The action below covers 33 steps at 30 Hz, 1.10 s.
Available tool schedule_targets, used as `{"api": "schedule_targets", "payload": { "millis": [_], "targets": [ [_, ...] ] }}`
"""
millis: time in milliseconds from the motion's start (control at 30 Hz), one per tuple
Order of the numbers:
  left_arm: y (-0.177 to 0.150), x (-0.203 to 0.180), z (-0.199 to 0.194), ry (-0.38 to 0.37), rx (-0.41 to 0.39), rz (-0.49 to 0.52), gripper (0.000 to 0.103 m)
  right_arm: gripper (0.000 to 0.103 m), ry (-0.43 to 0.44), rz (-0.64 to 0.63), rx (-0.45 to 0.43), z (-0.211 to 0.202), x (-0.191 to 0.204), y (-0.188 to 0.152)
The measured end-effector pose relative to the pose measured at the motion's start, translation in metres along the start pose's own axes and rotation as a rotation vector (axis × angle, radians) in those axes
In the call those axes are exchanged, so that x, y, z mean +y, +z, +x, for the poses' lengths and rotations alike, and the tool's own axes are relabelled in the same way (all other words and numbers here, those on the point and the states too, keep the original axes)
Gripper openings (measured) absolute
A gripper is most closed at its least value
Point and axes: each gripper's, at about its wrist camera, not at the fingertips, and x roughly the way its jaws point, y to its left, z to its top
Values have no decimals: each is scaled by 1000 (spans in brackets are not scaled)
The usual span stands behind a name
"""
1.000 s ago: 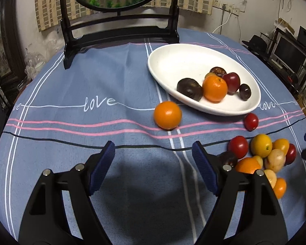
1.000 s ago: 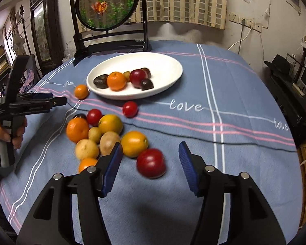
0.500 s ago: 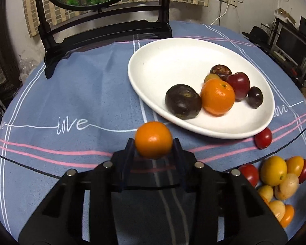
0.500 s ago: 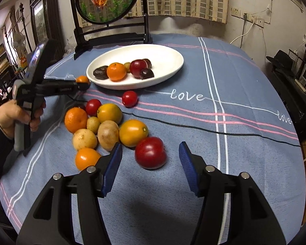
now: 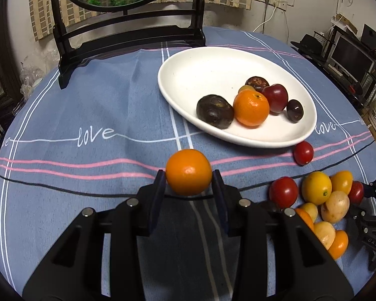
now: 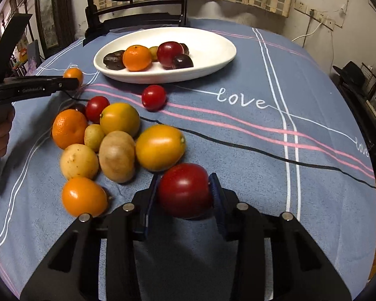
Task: Organize fruits
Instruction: 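Grasp a tangerine with the left tool while the right tool grasps a red tomato, then place the tangerine and tomato on the white plate and open both tools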
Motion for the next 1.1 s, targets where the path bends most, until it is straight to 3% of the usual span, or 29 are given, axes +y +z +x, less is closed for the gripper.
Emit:
{"api": "schedule_targets", "payload": {
  "millis": [267,433,567,700,900,1100],
  "targets": [
    [-9,3,-14,-9,-2,-4,38,39,-10,28,-42,-22,-6,-4],
    [-15,-3,-32,-24,-24,11,38,39,-12,29,-114,-46,-4,0],
    [-9,-11,-48,-40,-60,27,38,39,-9,10,-199,-65,0,16],
    [5,-21,-59,-56,-97,48,38,39,-9,-29,-227,-67,7,40],
    [33,-36,-43,-76,-104,69,39,39,17,-70,-269,-48,20,80],
    [54,-37,-4,-15,-77,59,39,39,36,-97,-184,9,32,111]
  ]
}}
